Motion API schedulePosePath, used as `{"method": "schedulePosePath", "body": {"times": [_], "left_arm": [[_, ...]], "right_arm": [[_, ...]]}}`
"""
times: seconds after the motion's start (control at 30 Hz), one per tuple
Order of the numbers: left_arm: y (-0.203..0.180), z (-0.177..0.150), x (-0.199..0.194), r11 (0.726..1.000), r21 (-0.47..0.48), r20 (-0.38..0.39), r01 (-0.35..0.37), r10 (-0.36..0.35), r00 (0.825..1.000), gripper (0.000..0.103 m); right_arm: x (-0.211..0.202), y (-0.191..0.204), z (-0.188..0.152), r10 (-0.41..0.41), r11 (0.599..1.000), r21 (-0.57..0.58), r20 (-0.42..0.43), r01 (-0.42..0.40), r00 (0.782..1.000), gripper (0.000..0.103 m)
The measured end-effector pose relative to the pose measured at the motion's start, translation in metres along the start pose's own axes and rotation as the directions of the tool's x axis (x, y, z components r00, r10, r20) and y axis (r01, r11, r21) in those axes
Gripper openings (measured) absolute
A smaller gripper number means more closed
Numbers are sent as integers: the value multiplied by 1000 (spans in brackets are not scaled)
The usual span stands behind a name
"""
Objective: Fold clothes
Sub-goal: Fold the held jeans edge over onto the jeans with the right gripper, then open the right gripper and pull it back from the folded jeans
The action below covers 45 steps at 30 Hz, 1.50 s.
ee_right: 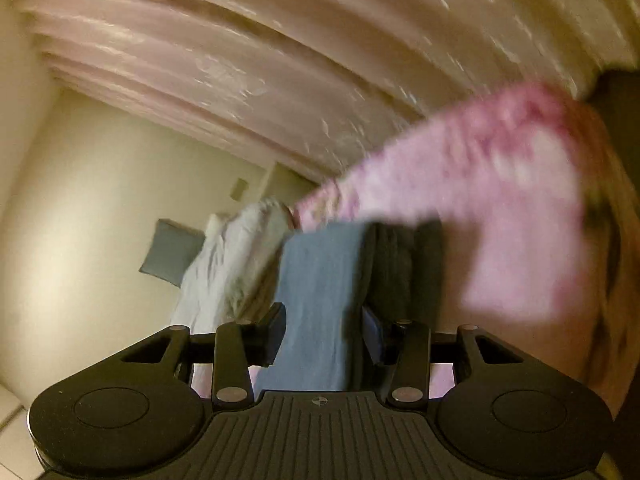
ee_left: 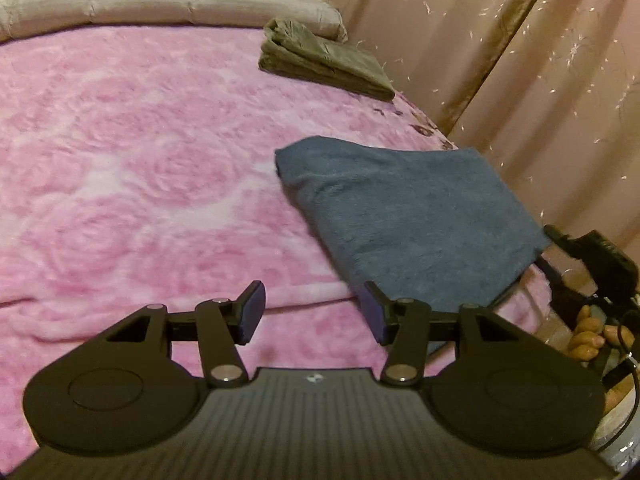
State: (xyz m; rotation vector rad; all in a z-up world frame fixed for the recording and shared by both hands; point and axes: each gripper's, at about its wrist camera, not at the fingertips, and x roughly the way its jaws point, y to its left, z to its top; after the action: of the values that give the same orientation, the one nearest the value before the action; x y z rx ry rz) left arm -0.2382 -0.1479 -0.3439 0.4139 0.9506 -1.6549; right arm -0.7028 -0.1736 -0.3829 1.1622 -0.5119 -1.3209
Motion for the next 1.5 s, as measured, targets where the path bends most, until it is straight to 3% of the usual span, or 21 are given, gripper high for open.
{"method": "schedulePosePath", "body": {"times": [0.17,0.2,0.23,0.4,0.43,0.47,0.5,0.53,0.67,0.73,0.77,0.8,0.9,1.0,1.07,1.1,1.2,1.23,1.3,1.4,1.5], "left_arm": [[-15,7,37,998,-37,-50,43,-45,998,53],[-19,4,42,997,-52,-60,55,-58,997,54],[-21,-2,47,995,-76,-69,71,-76,995,54],[-14,-6,67,978,-178,-104,111,-131,986,55],[-12,-7,71,973,-198,-110,117,-141,984,57],[-10,-9,75,968,-217,-116,123,-151,982,61],[-8,-10,79,962,-239,-118,131,-162,980,62],[-5,-11,82,955,-262,-116,139,-175,978,63],[-3,-6,96,933,-315,-107,174,-217,970,62],[-5,-3,105,929,-318,-111,192,-237,965,49],[-5,-3,109,927,-319,-113,197,-244,963,33],[-5,-2,112,927,-319,-112,196,-242,964,24],[-11,4,99,942,-246,-57,230,-251,966,13],[-14,7,83,946,-193,-17,260,-268,963,13],[-9,0,96,949,-219,-77,228,-250,965,14],[-6,-4,103,950,-231,-107,212,-241,965,20],[1,-12,99,935,-293,-99,201,-239,966,22],[-1,-11,90,946,-272,-98,178,-211,973,23],[-10,-12,72,975,-195,-87,104,-123,989,31],[-27,-17,46,999,-51,-77,-9,5,997,36],[-42,-28,23,993,67,-70,-98,103,992,39]], "right_arm": [[24,-2,23,-45,999,10,-28,46,999,43],[22,2,21,-59,998,-31,-35,58,998,21],[20,6,19,-75,995,-71,-42,71,996,7],[13,9,-4,-129,977,-179,-53,117,990,7],[4,4,-4,-134,982,-143,-61,124,989,21],[-4,0,-4,-138,986,-107,-68,130,988,71],[-12,-7,-4,-130,990,-67,-60,126,990,100],[-21,-13,-4,-122,992,-26,-53,120,991,100],[-8,-28,-4,-100,993,57,-125,108,987,73],[7,-33,-4,-107,990,75,-154,120,982,68],[10,-27,-3,-125,990,40,-155,133,980,62],[14,-21,-2,-144,989,5,-156,146,977,34],[15,1,0,-194,978,-110,-148,178,970,25],[3,16,-7,-190,973,-152,-101,173,977,24],[9,6,-14,-253,960,-145,-97,238,962,27],[16,0,-17,-290,950,-148,-102,274,952,41],[10,-10,-13,-254,965,-105,-116,242,960,46],[1,-5,-11,-257,963,-116,-106,245,961,51],[-17,7,-11,-279,951,-167,-109,259,954,72],[-40,22,-25,-334,915,-287,-144,284,932,74],[-58,33,-57,-389,863,-412,-174,292,905,74]]}}
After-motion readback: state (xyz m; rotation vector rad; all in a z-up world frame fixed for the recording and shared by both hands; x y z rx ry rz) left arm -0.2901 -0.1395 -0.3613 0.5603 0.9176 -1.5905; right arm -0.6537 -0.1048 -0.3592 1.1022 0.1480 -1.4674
